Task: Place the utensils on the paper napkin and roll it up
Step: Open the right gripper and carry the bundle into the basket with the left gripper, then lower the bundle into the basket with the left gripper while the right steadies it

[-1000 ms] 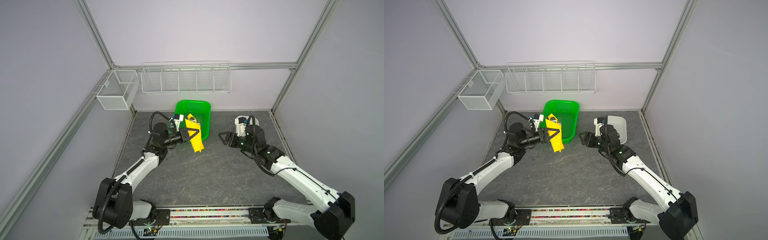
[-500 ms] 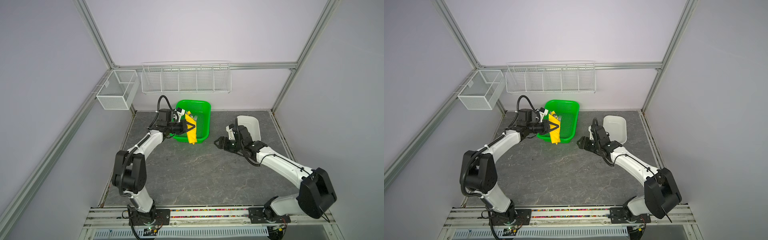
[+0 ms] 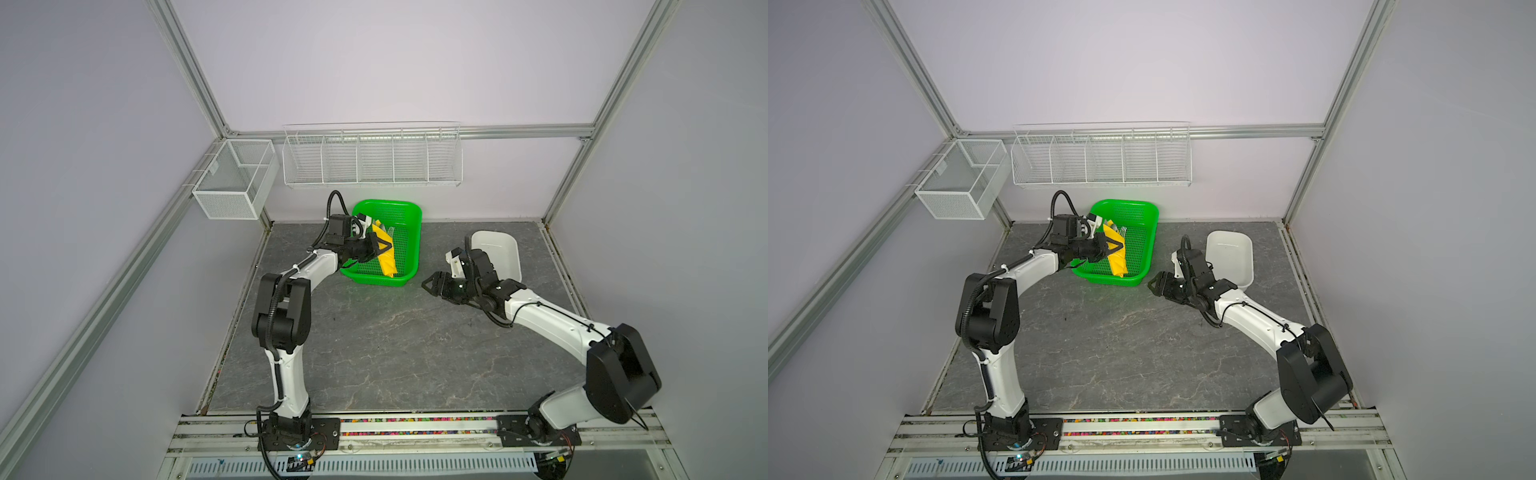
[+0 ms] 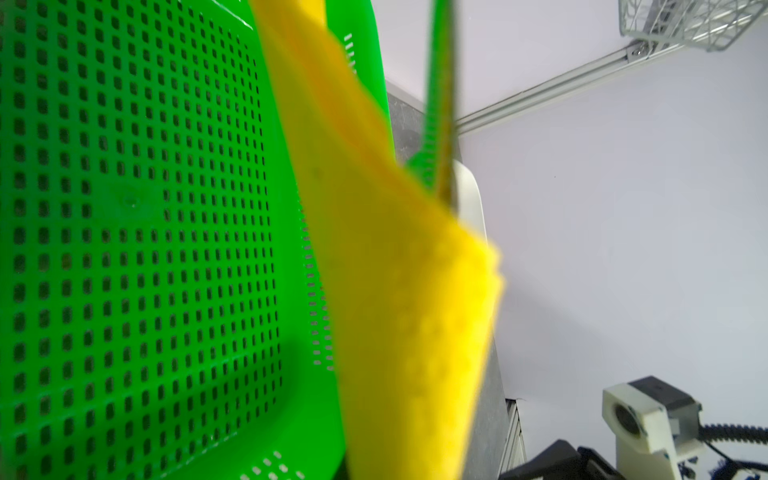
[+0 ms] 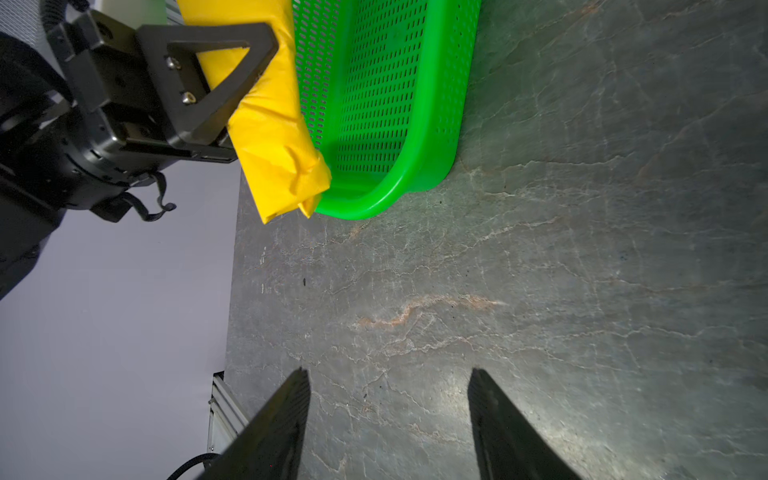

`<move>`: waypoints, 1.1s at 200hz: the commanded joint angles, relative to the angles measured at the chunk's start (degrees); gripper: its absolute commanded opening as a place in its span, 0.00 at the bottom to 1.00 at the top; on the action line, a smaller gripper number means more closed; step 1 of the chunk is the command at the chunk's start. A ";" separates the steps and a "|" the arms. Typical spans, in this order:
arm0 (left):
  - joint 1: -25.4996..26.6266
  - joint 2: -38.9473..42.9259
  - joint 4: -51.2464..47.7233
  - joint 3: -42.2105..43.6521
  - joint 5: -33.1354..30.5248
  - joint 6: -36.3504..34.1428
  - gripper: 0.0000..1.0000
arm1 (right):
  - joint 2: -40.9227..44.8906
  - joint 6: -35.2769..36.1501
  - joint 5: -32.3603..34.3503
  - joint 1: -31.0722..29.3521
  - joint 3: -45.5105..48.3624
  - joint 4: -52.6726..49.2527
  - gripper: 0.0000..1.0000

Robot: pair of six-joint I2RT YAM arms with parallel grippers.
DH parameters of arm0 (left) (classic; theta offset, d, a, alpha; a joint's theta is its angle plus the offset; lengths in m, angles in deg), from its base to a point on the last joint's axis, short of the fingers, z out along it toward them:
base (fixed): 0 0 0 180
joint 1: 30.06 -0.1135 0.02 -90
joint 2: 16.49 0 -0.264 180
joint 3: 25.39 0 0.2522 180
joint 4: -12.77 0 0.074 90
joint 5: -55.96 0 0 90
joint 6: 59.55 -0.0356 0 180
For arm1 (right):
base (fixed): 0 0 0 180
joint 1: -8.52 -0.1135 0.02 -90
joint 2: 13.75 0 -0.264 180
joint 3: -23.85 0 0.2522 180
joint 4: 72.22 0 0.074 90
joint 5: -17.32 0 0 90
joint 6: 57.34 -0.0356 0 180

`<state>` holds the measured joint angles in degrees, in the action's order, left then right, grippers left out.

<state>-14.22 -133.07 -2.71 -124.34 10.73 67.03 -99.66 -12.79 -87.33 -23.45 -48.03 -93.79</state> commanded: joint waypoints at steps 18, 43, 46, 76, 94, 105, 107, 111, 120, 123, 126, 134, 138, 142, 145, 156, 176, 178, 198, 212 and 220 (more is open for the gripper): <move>-0.38 -3.48 11.33 -0.04 -3.07 8.43 0.00 | 0.12 -1.88 -1.04 0.31 0.55 2.35 0.64; -0.28 -5.56 14.28 -0.04 -3.79 10.98 0.00 | 0.33 -1.99 -0.99 0.24 0.82 2.36 0.63; -0.28 -5.89 14.11 -0.25 -3.66 10.98 0.00 | 0.38 -1.98 -0.99 0.28 0.87 2.34 0.63; -0.02 -7.17 10.01 -0.73 -3.88 7.56 0.00 | 0.69 -2.10 -0.99 0.25 1.18 2.54 0.63; 0.62 -7.18 7.36 -0.25 -3.60 4.84 0.00 | 1.16 -1.84 -0.66 0.26 1.41 2.06 0.63; 1.10 -7.20 5.71 0.08 -2.72 3.09 0.00 | 1.56 -1.67 -0.34 0.32 1.59 1.77 0.63; 1.23 -7.18 5.48 0.19 -2.53 2.87 0.00 | 1.54 -1.68 -0.28 0.30 1.61 1.71 0.63; 1.42 -7.09 5.21 0.46 -2.15 2.50 0.00 | 1.68 -1.51 -0.22 0.32 1.69 1.60 0.63; 1.70 -6.85 5.37 1.35 -1.25 2.03 0.00 | 1.98 -1.36 -0.04 0.32 1.78 1.41 0.63; 1.71 -6.74 5.51 1.85 -1.00 2.06 0.00 | 2.06 -1.36 -0.04 0.29 1.82 1.32 0.63; 1.74 -6.57 5.66 2.21 -0.81 2.13 0.00 | 2.14 -1.24 -0.05 0.27 1.89 1.27 0.64; 1.81 -6.22 6.25 3.63 -0.10 2.76 0.00 | 2.37 -0.99 -0.06 0.32 2.04 0.97 0.63; 1.87 -5.94 7.14 4.47 0.27 3.31 0.00 | 2.46 -0.81 0.02 0.30 2.05 0.77 0.63; 1.91 -5.57 8.27 5.64 0.59 3.98 0.00 | 2.65 -0.71 0.13 0.28 2.13 0.54 0.63; 1.96 -5.29 9.17 6.54 0.81 4.50 0.00 | 2.76 -0.59 0.26 0.32 2.20 0.40 0.63; 2.39 -4.23 11.95 9.67 1.17 5.94 0.00 | 3.15 -0.26 0.71 0.28 2.40 -0.30 0.63; 3.38 -1.47 16.46 15.25 0.84 8.40 0.00 | 4.21 0.08 2.23 0.46 3.39 -1.25 0.63; 3.47 -1.18 16.80 15.65 0.86 8.64 0.00 | 4.31 0.05 2.30 0.49 3.49 -1.31 0.63; 4.95 1.71 22.03 21.12 0.19 12.05 0.00 | 5.18 0.01 3.20 1.00 4.10 -2.19 0.63; 6.31 4.04 24.50 24.90 -0.96 13.44 0.00 | 5.67 0.00 3.58 1.36 4.40 -2.55 0.63; 7.14 5.38 25.52 26.96 -1.84 14.12 0.00 | 5.99 -0.01 3.67 1.56 4.61 -2.73 0.63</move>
<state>-9.53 -132.83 14.45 -101.56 9.42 77.45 -95.46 -13.18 -85.41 -22.73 -44.93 -94.82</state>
